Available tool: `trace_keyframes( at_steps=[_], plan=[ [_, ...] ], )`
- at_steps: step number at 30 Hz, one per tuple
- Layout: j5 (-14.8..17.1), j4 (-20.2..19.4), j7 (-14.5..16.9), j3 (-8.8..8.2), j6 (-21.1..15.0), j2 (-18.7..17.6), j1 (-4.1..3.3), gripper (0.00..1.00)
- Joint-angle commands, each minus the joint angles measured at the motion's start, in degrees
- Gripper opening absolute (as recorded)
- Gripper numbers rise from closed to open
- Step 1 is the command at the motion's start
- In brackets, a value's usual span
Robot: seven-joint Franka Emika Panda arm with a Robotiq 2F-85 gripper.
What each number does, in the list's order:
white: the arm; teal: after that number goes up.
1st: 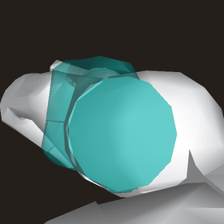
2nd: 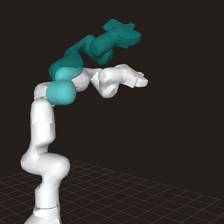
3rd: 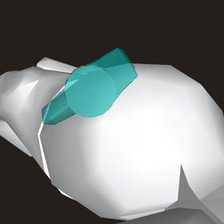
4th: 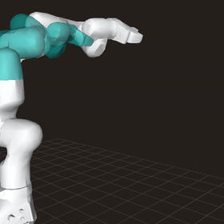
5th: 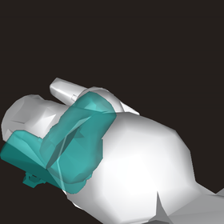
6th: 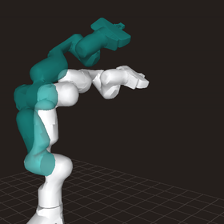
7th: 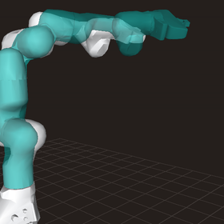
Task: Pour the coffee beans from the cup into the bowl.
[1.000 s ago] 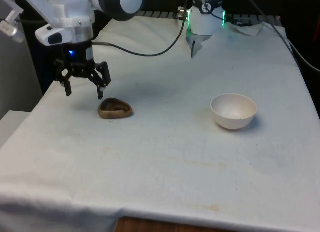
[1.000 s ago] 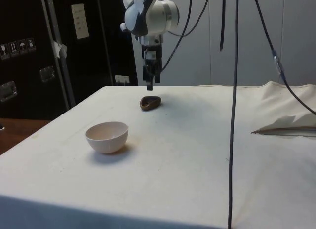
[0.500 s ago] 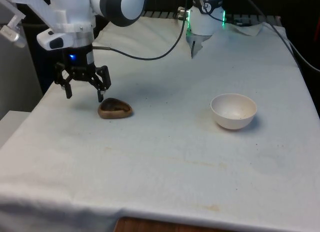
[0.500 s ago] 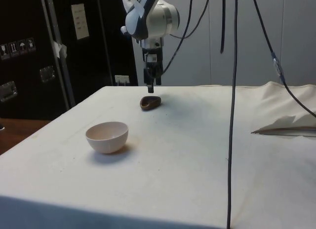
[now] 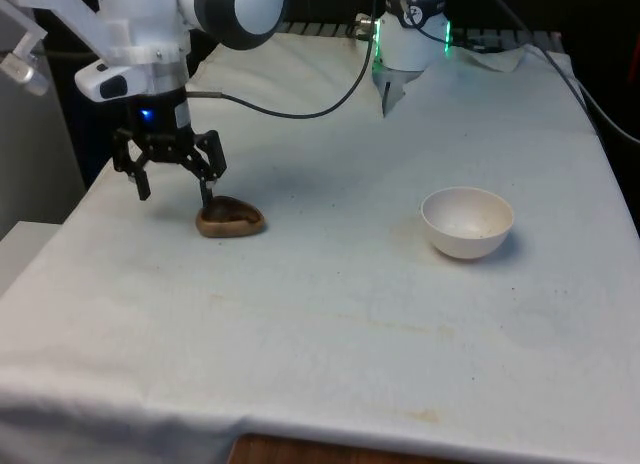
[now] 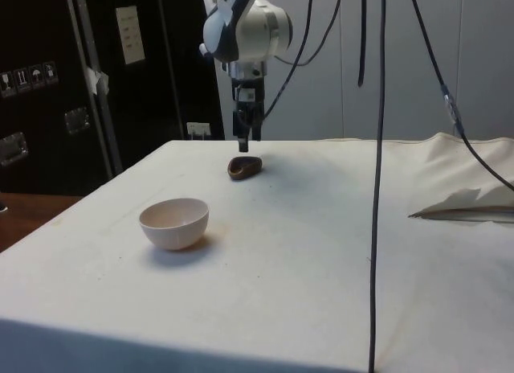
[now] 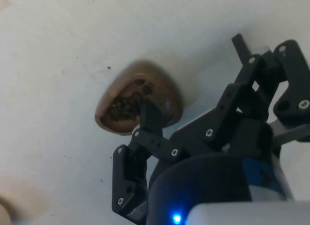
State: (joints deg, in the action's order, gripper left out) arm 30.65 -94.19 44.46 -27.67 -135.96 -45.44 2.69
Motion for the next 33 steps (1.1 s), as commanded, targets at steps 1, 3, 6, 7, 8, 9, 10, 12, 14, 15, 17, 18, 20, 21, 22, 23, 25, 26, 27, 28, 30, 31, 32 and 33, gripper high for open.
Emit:
trace_keyframes(
  at_steps=[1, 3, 6, 7, 8, 9, 10, 12, 14, 15, 17, 18, 20, 21, 22, 23, 25, 26, 27, 28, 30, 31, 32, 33],
  plan=[
    [0.8, 0.23, 0.74, 0.57, 0.69, 0.11, 0.57, 1.0],
    [2.29, 0.29, 1.89, 0.57, 1.32, 0.0, 0.69, 1.0],
    [2.75, 0.0, 2.18, 0.0, 1.43, 0.0, 0.23, 1.0],
    [3.38, 0.34, 2.75, 0.52, 1.89, -0.17, 0.8, 1.0],
    [3.67, 0.34, 3.04, 0.52, 2.06, -0.29, 0.86, 1.0],
    [3.95, 0.34, 3.27, 0.46, 2.23, -0.34, 0.86, 1.0],
    [4.18, 0.34, 3.5, 0.4, 2.29, -0.52, 0.86, 1.0],
    [4.41, 0.34, 3.61, 0.34, 2.23, -0.74, 0.74, 1.0],
    [4.35, 0.34, 3.55, 0.29, 2.18, -1.15, 0.69, 1.0],
    [4.35, 0.34, 3.55, 0.29, 2.18, -1.26, 0.63, 1.0],
    [4.35, 0.4, 3.5, 0.29, 2.18, -1.38, 0.63, 1.0],
    [4.3, 0.4, 3.5, 0.23, 2.23, -1.43, 0.63, 1.0],
    [4.3, 0.4, 3.55, 0.23, 2.35, -1.38, 0.63, 1.0],
    [4.35, 0.4, 3.61, 0.23, 2.46, -1.38, 0.69, 1.0],
    [4.41, 0.4, 3.67, 0.29, 2.58, -1.32, 0.8, 1.0],
    [4.13, 0.17, 3.38, 0.06, 2.18, -1.32, 0.4, 1.0],
    [4.53, 0.4, 3.72, 0.34, 2.81, -1.32, 0.92, 1.0],
    [4.64, 0.46, 3.78, 0.4, 3.09, -1.26, 0.97, 1.0],
    [4.81, 0.57, 3.9, 0.46, 3.38, -1.26, 1.09, 1.0],
    [5.39, 0.74, 4.24, 0.46, 4.07, -1.32, 1.2, 1.0],
    [6.13, 0.97, 4.7, 0.46, 4.81, -1.43, 1.32, 1.0],
    [6.47, 1.09, 4.87, 0.4, 5.21, -1.49, 1.38, 1.0],
    [6.3, 0.63, 4.7, 0.0, 4.53, -1.32, 0.8, 1.0],
    [6.82, 1.2, 5.1, 0.4, 5.5, -1.49, 1.43, 1.0]
  ],
)
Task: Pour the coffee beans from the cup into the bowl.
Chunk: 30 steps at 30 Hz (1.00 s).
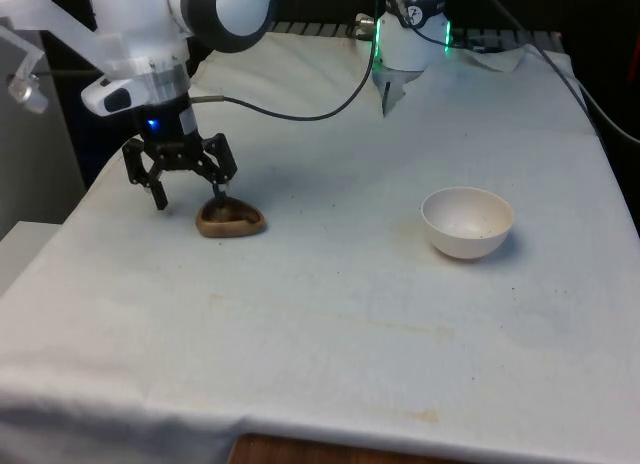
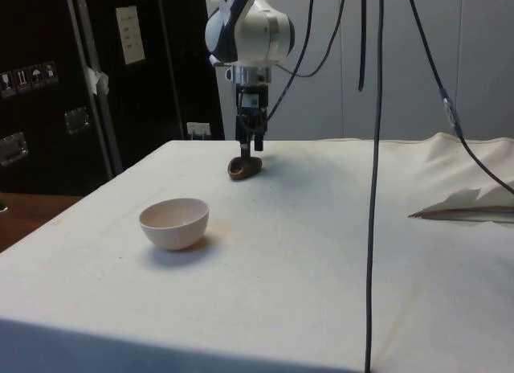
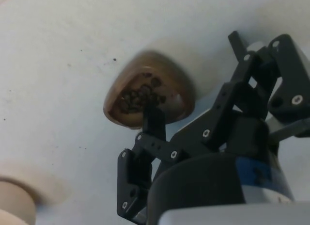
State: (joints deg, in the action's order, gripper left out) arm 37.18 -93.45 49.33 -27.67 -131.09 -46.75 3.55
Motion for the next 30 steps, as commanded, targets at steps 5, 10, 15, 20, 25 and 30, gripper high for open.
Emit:
trace_keyframes(
  at_steps=[5, 10, 15, 20, 25, 30],
  plan=[
    [1.38, 0.69, 0.97, 0.11, 1.89, -0.23, 0.63, 1.0],
    [1.26, 0.74, 0.8, 0.0, 1.89, -0.29, 0.46, 1.0],
    [0.86, 1.66, 0.34, -0.23, 2.12, -1.03, 0.4, 1.0],
    [0.86, 2.64, 0.29, -0.74, 2.29, -1.78, 0.34, 1.0],
    [0.63, 2.81, 0.29, -1.32, 2.12, -2.12, 0.17, 1.0],
    [0.69, 2.69, 0.29, -1.55, 1.83, -2.18, -0.11, 1.0]
  ],
)
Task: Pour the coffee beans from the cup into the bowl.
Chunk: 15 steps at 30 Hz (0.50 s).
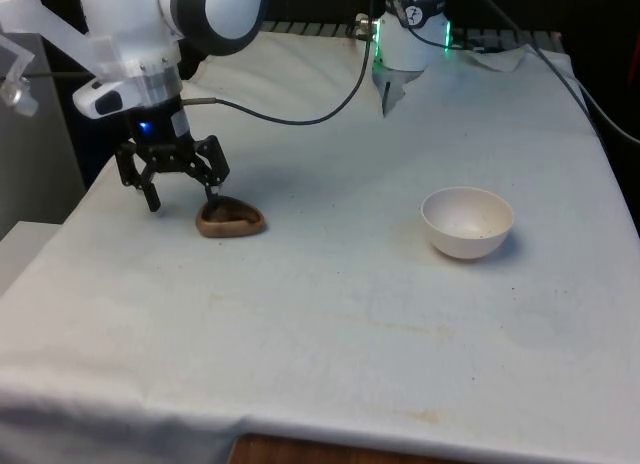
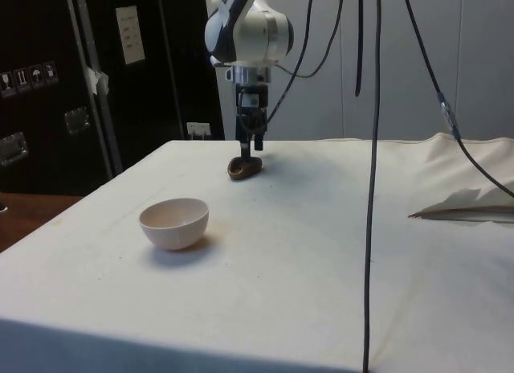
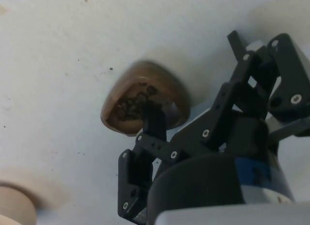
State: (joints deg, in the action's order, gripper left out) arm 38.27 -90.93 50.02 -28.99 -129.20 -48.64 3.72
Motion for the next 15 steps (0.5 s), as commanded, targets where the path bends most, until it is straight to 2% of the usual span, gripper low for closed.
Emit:
trace_keyframes(
  at_steps=[1, 5, 6, 7, 10, 13, 14, 15],
  plan=[
    [-0.46, 0.11, -0.4, -0.29, -0.11, -0.34, -0.34, 1.0],
    [-0.8, -0.06, -0.69, -0.52, -0.52, -0.46, -0.74, 1.0],
    [-0.29, 0.0, -0.11, -0.06, -0.23, -0.23, -0.29, 1.0],
    [-0.86, -0.06, -0.74, -0.57, -0.57, -0.46, -0.86, 1.0],
    [-1.09, -0.11, -0.97, -0.63, -0.74, -0.52, -1.09, 1.0],
    [-0.8, -0.17, -0.74, -0.46, -0.69, -0.4, -1.09, 1.0],
    [-0.57, 0.0, -0.4, -0.17, -0.29, -0.29, -0.74, 1.0],
    [-0.74, -0.23, -0.8, -0.4, -0.63, -0.34, -1.15, 1.0]
  ],
)
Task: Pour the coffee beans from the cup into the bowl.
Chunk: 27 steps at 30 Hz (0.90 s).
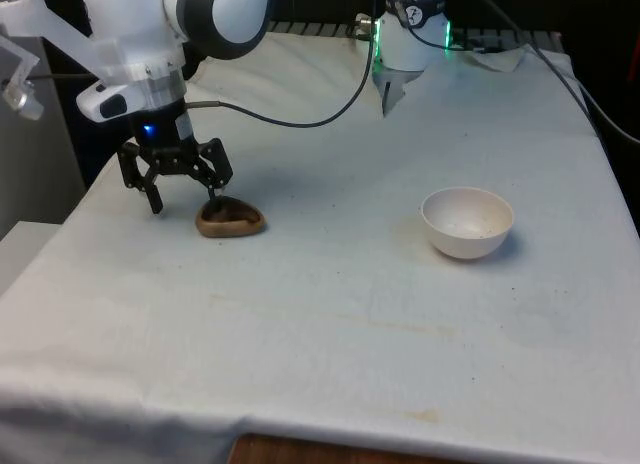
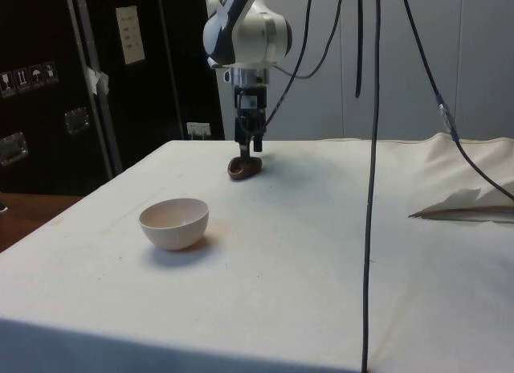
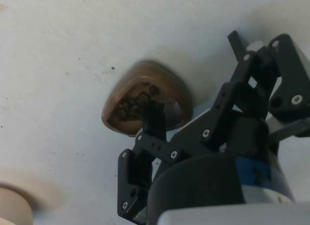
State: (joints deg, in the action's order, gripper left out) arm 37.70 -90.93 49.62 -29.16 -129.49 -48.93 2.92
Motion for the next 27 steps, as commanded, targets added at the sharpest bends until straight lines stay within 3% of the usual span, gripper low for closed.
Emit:
trace_keyframes(
  at_steps=[1, 21, 24, 27],
  plan=[
    [-0.17, -0.23, -0.4, -0.17, -0.34, -0.06, -0.34, 1.0],
    [0.29, -0.29, -0.29, 0.11, -0.11, -0.23, -0.4, 1.0],
    [0.29, -0.29, -0.29, 0.17, -0.11, -0.23, -0.4, 0.89],
    [0.34, -0.29, -0.29, 0.17, -0.17, -0.23, -0.4, 0.69]
  ],
)
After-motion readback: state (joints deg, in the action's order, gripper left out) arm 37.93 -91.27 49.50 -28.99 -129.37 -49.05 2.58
